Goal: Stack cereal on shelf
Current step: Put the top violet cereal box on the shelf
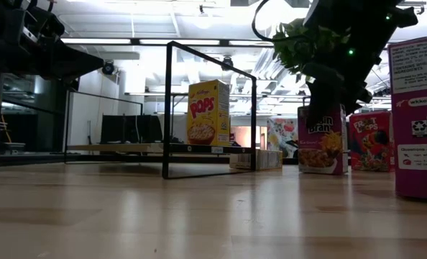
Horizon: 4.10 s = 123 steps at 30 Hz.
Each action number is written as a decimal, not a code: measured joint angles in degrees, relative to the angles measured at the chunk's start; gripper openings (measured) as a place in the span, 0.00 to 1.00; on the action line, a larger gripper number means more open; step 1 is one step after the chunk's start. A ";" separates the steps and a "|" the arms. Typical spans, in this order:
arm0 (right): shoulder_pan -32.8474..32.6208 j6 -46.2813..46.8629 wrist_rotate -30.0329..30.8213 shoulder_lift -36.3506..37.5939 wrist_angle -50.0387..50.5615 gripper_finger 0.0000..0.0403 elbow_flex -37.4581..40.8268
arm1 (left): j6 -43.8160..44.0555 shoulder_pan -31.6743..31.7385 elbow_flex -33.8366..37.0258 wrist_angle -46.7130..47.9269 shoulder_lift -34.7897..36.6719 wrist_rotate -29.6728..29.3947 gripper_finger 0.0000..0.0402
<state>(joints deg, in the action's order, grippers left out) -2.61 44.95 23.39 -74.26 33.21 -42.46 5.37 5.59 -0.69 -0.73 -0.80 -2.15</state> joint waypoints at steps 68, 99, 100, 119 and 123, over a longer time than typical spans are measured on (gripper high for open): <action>11.75 -26.84 -8.97 -52.19 9.73 0.34 -78.47 | 0.02 0.02 0.00 0.02 0.00 0.00 0.01; 11.47 -21.62 -9.89 -55.82 10.67 0.34 -78.44 | 0.00 0.02 0.00 0.00 0.02 0.00 0.01; 11.47 -21.79 -9.88 -55.82 11.03 0.34 -78.43 | 0.02 0.02 0.00 0.02 0.00 0.00 0.01; 11.47 -21.88 -7.06 -55.82 11.13 0.44 -78.43 | 0.02 0.02 0.00 0.00 0.00 0.00 0.01; 11.43 -21.27 -7.09 -55.80 11.46 0.56 -78.44 | 0.02 0.01 0.00 0.01 0.00 0.00 0.01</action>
<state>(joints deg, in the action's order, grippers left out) 8.82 23.68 16.29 -130.06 44.66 -120.90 5.39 5.59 -0.69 -0.72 -0.80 -2.15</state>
